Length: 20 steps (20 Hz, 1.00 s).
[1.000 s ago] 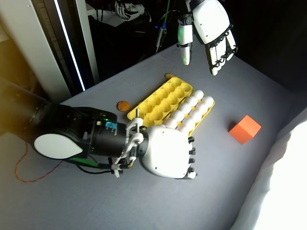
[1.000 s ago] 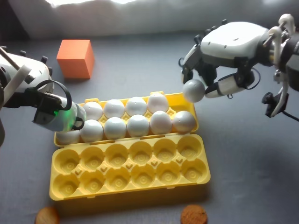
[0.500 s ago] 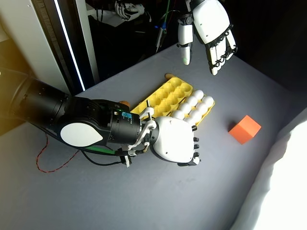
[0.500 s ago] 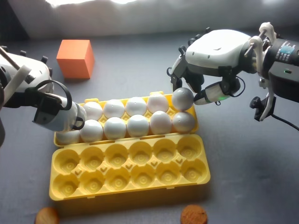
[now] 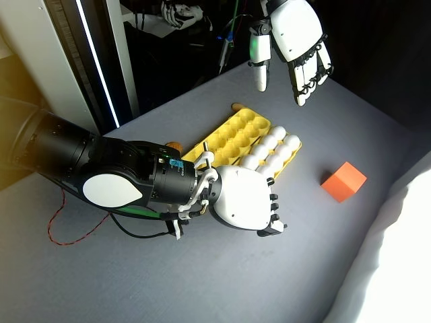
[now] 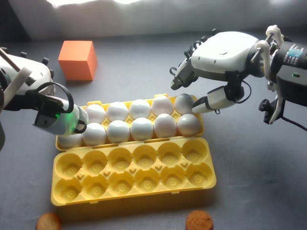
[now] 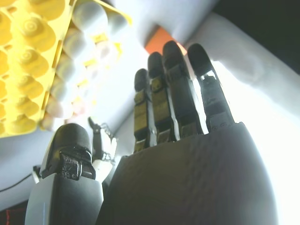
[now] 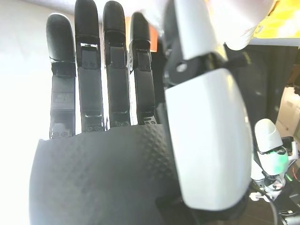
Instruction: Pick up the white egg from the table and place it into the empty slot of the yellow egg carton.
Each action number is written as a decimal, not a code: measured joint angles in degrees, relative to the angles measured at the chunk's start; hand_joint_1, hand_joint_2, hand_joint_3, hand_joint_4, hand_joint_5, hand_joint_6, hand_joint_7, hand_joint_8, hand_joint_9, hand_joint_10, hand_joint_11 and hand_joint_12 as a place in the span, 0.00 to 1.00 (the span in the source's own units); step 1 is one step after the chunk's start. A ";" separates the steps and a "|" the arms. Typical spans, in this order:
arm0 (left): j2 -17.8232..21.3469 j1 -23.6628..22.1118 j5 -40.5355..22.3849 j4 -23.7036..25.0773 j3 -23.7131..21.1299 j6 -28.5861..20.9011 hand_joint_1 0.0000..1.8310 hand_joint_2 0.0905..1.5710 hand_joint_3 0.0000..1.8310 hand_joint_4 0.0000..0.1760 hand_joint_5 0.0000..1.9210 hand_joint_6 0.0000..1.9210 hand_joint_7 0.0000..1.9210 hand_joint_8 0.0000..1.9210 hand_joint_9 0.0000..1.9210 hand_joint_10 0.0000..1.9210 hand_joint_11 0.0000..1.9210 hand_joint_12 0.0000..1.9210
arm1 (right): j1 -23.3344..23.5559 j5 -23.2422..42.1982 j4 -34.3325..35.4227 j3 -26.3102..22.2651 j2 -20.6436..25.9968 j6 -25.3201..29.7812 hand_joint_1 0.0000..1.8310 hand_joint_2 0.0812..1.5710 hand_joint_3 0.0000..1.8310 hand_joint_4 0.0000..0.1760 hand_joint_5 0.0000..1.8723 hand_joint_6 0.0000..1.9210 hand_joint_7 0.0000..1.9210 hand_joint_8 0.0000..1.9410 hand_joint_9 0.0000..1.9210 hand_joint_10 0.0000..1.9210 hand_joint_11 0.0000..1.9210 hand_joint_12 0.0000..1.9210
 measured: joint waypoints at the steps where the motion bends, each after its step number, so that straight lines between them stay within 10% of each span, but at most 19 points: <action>1: -0.02 0.00 -0.02 0.02 0.00 0.00 0.00 0.81 0.00 0.00 0.19 0.01 0.24 0.01 0.24 0.00 0.01 0.43 | -0.02 0.02 0.00 -0.02 0.02 -0.09 0.47 0.65 0.00 0.00 0.32 0.00 0.35 0.00 0.33 0.10 0.12 0.68; 6: 0.00 0.00 0.00 0.02 0.00 0.00 0.00 0.82 0.00 0.00 0.17 0.00 0.22 0.00 0.23 0.00 0.00 0.42 | 0.94 -0.72 -0.22 -0.66 2.29 0.04 0.41 0.67 0.00 0.00 0.23 0.00 0.25 0.00 0.25 0.04 0.02 0.65; 20: 0.00 0.00 -0.24 0.00 0.00 0.22 0.00 0.82 0.00 0.00 0.19 0.01 0.24 0.01 0.23 0.01 0.01 0.43 | 2.82 -0.11 -10.23 -27.78 35.71 0.66 0.35 0.69 0.00 0.00 0.22 0.00 0.24 0.00 0.25 0.01 0.00 0.65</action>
